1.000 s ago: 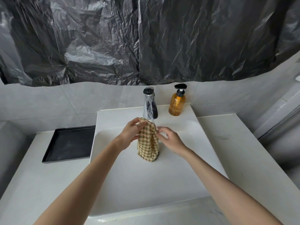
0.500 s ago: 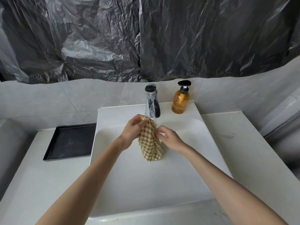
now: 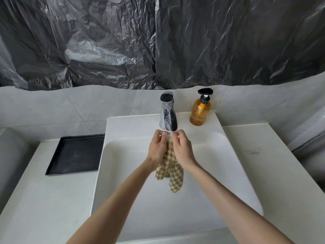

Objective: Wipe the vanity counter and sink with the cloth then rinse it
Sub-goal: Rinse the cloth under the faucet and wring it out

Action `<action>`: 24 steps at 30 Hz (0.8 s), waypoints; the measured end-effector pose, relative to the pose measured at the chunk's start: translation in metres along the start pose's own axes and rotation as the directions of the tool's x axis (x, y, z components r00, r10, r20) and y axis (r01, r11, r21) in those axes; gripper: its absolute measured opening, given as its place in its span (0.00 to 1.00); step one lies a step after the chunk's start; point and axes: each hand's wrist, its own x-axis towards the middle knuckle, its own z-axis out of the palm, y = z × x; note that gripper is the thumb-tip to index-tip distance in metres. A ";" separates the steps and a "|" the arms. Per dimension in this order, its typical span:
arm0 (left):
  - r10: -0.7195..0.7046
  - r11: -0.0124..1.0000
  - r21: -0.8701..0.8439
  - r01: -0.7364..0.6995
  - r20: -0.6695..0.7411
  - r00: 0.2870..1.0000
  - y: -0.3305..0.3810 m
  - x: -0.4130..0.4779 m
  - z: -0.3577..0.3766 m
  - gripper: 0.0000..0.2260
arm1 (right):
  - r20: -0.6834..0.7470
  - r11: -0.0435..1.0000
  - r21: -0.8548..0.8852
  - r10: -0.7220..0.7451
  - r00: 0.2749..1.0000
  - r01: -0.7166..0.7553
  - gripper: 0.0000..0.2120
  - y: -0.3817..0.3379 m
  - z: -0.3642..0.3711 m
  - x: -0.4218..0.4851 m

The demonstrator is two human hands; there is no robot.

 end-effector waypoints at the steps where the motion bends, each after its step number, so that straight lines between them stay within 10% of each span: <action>1: 0.014 1.000 0.002 -0.014 -0.004 1.000 -0.002 -0.003 0.003 0.09 | -0.050 1.000 -0.011 0.008 0.999 -0.008 0.10 -0.002 0.001 0.003; 7: 0.044 0.997 0.075 -0.034 -0.131 0.990 0.003 0.008 0.001 0.09 | -0.017 0.995 -0.102 0.003 1.000 -0.005 0.14 0.000 0.017 -0.004; 20: -0.025 0.992 0.124 0.017 0.061 0.998 -0.002 0.007 0.006 0.10 | -0.145 0.978 -0.060 0.191 0.971 -0.201 0.15 0.004 0.014 0.021; 24: -0.079 0.993 0.076 0.088 -0.106 0.991 -0.003 0.019 -0.002 0.10 | 0.023 0.990 -0.125 0.069 0.997 -0.066 0.15 0.003 0.021 0.001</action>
